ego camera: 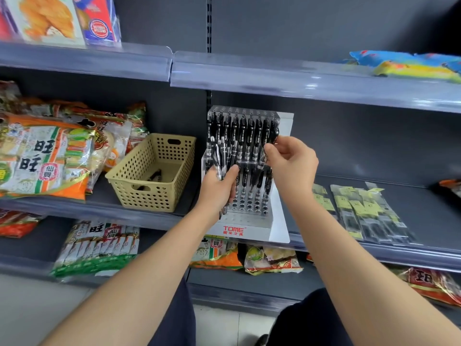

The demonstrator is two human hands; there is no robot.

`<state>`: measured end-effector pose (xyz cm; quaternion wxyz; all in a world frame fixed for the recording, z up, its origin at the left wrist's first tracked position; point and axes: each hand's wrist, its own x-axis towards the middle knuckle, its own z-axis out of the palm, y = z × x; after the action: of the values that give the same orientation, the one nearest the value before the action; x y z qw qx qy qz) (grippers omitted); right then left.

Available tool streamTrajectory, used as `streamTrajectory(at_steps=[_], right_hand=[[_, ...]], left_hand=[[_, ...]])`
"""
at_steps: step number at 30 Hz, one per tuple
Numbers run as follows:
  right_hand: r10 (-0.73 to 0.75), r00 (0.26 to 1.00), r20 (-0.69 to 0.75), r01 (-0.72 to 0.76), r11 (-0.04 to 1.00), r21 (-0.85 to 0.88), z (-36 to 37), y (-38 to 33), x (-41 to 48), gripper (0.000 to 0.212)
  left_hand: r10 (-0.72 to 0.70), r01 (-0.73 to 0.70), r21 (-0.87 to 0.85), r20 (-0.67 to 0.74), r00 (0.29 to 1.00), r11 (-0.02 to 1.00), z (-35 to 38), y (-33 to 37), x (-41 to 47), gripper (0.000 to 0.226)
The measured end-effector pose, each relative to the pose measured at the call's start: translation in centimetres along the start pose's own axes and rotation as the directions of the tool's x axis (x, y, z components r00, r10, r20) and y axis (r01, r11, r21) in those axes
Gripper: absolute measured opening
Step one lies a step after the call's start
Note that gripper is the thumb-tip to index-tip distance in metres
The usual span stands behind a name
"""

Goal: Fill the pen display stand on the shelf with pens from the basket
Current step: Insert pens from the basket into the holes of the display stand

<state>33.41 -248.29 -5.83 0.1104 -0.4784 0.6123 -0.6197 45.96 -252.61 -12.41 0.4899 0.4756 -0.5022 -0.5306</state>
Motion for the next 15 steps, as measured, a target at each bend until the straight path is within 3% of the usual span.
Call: streamTrajectory(at_steps=[9, 13, 15], right_hand=[[-0.036, 0.999, 0.027, 0.039, 0.993, -0.115, -0.1, 2.6, 0.0, 0.013], [-0.024, 0.999, 0.041, 0.030, 0.988, -0.151, 0.2, 3.5, -0.3, 0.010], [-0.017, 0.999, 0.040, 0.024, 0.985, -0.169, 0.4, 3.9, -0.4, 0.008]], left_hand=[[-0.045, 0.044, -0.146, -0.007, 0.999, 0.988, 0.3, -1.4, 0.4, 0.053], [-0.045, 0.047, -0.198, 0.013, 0.999, 0.979, 0.5, -1.4, 0.0, 0.020], [-0.056, 0.054, -0.231, -0.001, 0.998, 0.971, 0.5, -1.6, -0.1, 0.042]])
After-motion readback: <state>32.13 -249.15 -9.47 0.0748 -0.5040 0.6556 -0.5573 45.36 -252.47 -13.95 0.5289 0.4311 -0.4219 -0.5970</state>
